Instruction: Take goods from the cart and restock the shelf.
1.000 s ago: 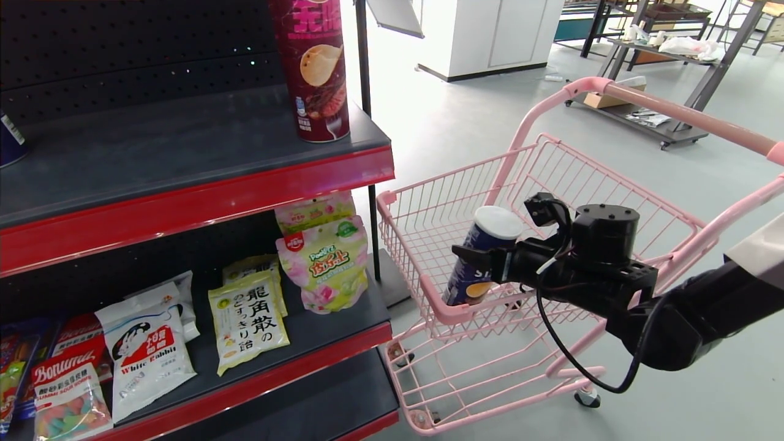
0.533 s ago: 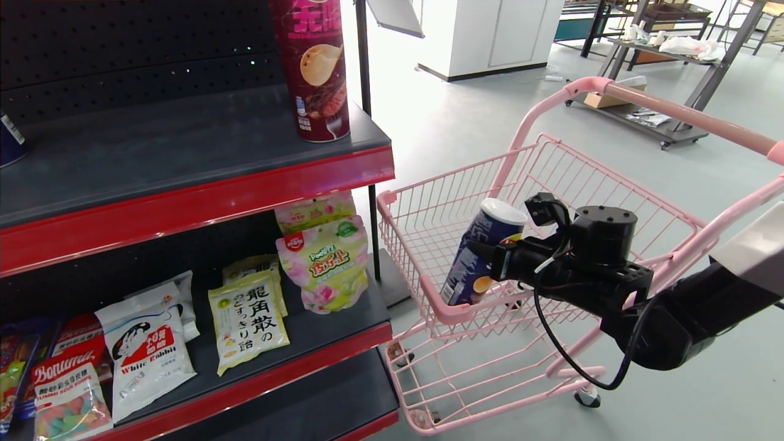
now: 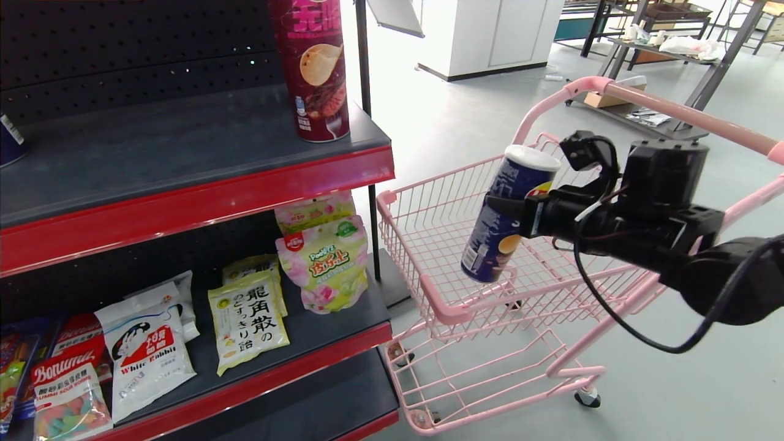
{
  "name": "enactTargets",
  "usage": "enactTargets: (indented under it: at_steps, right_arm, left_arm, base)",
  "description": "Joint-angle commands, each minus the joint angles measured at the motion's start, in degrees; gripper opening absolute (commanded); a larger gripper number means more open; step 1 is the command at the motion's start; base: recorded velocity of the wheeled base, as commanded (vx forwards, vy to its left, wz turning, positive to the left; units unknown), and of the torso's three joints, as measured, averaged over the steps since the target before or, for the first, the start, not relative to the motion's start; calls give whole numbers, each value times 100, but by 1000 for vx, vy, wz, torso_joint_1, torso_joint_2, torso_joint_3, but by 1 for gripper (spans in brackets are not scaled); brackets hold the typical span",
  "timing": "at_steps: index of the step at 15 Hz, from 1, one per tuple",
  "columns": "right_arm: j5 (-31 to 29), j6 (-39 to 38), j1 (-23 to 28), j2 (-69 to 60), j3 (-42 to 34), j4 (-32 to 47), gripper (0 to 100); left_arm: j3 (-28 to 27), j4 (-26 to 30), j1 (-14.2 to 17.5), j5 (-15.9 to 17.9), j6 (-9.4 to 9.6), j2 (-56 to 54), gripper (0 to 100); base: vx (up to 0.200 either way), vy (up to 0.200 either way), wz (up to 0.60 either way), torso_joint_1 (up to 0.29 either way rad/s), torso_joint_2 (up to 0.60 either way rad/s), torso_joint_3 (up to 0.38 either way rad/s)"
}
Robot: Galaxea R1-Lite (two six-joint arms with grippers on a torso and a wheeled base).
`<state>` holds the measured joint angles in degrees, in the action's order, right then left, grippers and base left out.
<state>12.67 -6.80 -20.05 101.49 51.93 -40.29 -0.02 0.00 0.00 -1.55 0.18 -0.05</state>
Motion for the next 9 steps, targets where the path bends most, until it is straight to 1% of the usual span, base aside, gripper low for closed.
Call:
enactTargets:
  at_steps: [1, 2, 3, 4, 5, 6, 7, 8, 9]
  right_arm:
    - [-265, 74, -324, -1720, 599, 1753, 0]
    - [-273, 74, -341, -1746, 608, 1788, 0]
    - [-396, 74, -640, -2379, 783, 2473, 0]
    - [-449, 74, -631, -2493, 968, 2737, 0]
    - [-801, 65, -675, -2652, 1135, 3159, 0]
    - [-1003, 83, -702, -2731, 1126, 3335, 0]
    - [-1618, 680, -702, -2942, 1126, 4372, 0]
    - [-1653, 777, -702, -2933, 1109, 4662, 0]
    - [-1530, 601, -719, -2783, 871, 4539, 0]
  left_arm:
    - [-6, 9, 0, 14, 8, 5, 100]
    - [-6, 0, 0, 14, 8, 5, 100]
    - [2, 0, 0, 14, 8, 5, 100]
    - [-6, 0, 0, 14, 8, 5, 100]
    - [-6, 0, 0, 14, 26, 5, 100]
    - [-6, 0, 0, 14, 26, 5, 100]
    - [-6, 0, 0, 23, 26, 5, 100]
    - [-6, 0, 0, 23, 34, 5, 100]
    - [-6, 0, 0, 32, 43, 5, 100]
  base:
    - [0, 0, 0, 0, 0, 0]
    - [0, 0, 0, 0, 0, 0]
    - [0, 0, 0, 0, 0, 0]
    - [0, 0, 0, 0, 0, 0]
    - [0, 0, 0, 0, 0, 0]
    - [0, 0, 0, 0, 0, 0]
    - [0, 0, 0, 0, 0, 0]
    - [0, 0, 0, 0, 0, 0]
    - [0, 0, 0, 0, 0, 0]
